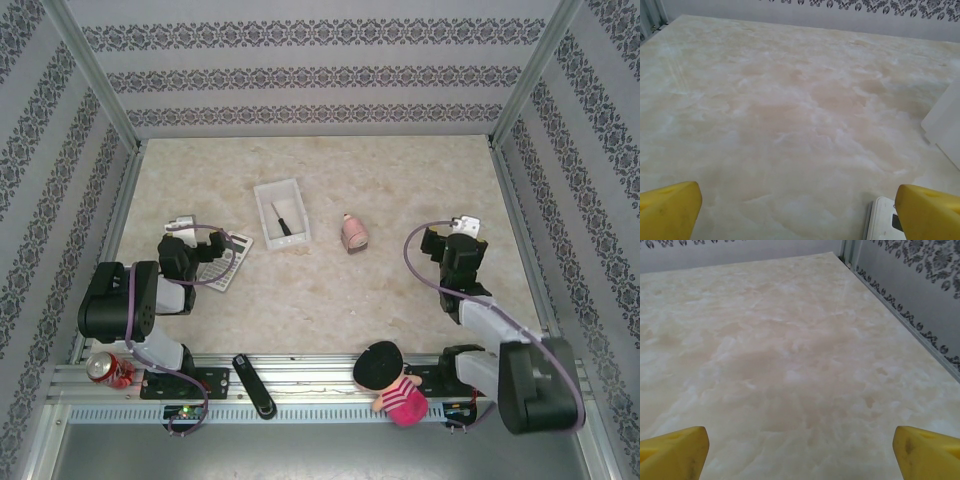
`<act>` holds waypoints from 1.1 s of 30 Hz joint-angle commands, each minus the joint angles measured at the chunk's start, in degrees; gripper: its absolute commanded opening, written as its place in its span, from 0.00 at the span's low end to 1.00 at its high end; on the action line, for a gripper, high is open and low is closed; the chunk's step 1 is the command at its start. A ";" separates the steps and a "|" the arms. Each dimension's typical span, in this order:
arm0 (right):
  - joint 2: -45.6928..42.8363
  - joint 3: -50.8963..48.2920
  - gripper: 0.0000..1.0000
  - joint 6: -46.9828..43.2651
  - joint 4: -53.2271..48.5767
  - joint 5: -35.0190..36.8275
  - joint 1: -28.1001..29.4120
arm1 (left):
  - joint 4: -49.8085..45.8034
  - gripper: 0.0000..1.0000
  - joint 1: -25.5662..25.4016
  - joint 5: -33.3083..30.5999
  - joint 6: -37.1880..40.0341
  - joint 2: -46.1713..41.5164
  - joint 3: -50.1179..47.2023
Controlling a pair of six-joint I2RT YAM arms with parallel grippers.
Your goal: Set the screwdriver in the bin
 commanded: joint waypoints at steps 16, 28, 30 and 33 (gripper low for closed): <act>16.99 5.02 0.98 -5.77 19.52 -20.09 -2.77 | -3.43 0.99 -0.93 2.51 2.12 -0.29 4.12; 17.00 5.28 0.98 -5.86 19.18 -20.00 -2.68 | -3.46 0.99 -0.92 2.56 2.15 -0.27 4.15; 17.01 5.28 0.98 -5.86 19.18 -20.00 -2.68 | -3.43 0.99 -0.92 2.51 2.14 -0.29 4.14; 16.92 5.11 0.98 -6.01 19.34 -20.00 -2.68 | -3.47 0.99 -0.93 2.51 2.16 -0.28 4.15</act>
